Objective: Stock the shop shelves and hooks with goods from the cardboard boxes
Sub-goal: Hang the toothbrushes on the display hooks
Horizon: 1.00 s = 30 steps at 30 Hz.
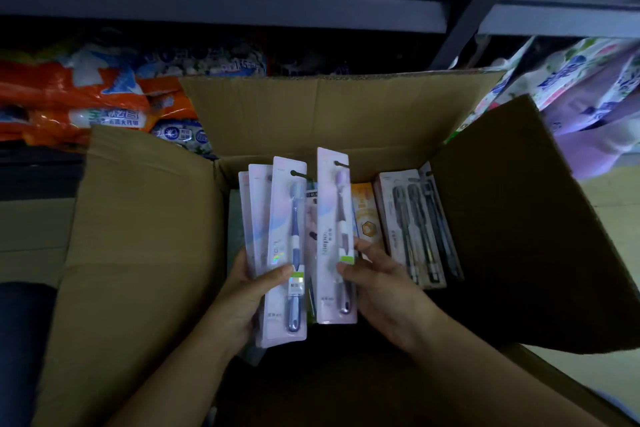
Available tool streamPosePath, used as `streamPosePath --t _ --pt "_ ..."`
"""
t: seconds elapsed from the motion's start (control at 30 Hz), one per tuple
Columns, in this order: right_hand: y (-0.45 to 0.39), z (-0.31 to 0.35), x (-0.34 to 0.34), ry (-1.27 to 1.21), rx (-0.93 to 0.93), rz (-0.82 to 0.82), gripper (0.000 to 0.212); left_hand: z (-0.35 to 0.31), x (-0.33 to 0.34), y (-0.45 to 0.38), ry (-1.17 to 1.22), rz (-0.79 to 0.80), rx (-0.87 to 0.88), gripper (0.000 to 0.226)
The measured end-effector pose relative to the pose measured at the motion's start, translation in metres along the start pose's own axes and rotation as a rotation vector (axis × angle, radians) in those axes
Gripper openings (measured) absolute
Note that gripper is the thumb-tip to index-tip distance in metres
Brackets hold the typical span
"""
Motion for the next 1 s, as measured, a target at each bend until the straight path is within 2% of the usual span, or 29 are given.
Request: streamPosePath --t 0.23,0.33,0.43,0.57,0.77,0.9,1.0 --pt "0.007 -0.009 0.01 0.176 -0.081 0.035 0.045 -0.011 0.014 0.01 0.01 0.045 0.059 0.079" --pt "0.016 0.009 0.015 0.21 -0.182 0.057 0.052 -0.027 0.026 0.021 0.019 0.059 0.102 0.081" --pt "0.053 0.042 0.033 0.256 -0.295 0.077 0.048 -0.057 0.047 0.05 0.016 0.052 0.117 0.082" --pt "0.13 0.1 0.07 0.274 -0.352 0.136 0.043 -0.123 0.08 0.114 0.04 0.035 0.095 0.084" --pt "0.243 0.196 0.134 0.338 -0.418 0.161 0.042 -0.244 0.126 0.216 0.112 0.131 -0.011 0.085" --pt "0.318 0.251 0.176 0.334 -0.471 0.151 0.041 -0.321 0.151 0.285 0.087 0.221 -0.028 0.067" --pt "0.373 0.288 0.205 0.339 -0.481 0.168 0.04 -0.372 0.161 0.333 0.069 0.181 0.026 0.058"
Point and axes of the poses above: each hand's wrist, its own y-axis away from the middle knuckle, its own x-axis out of the palm, z = x × y, the point moved 6 cm from there along -y, towards the middle knuckle, and after that the axes turned 6 degrees about -z, right-handed, at the moved point
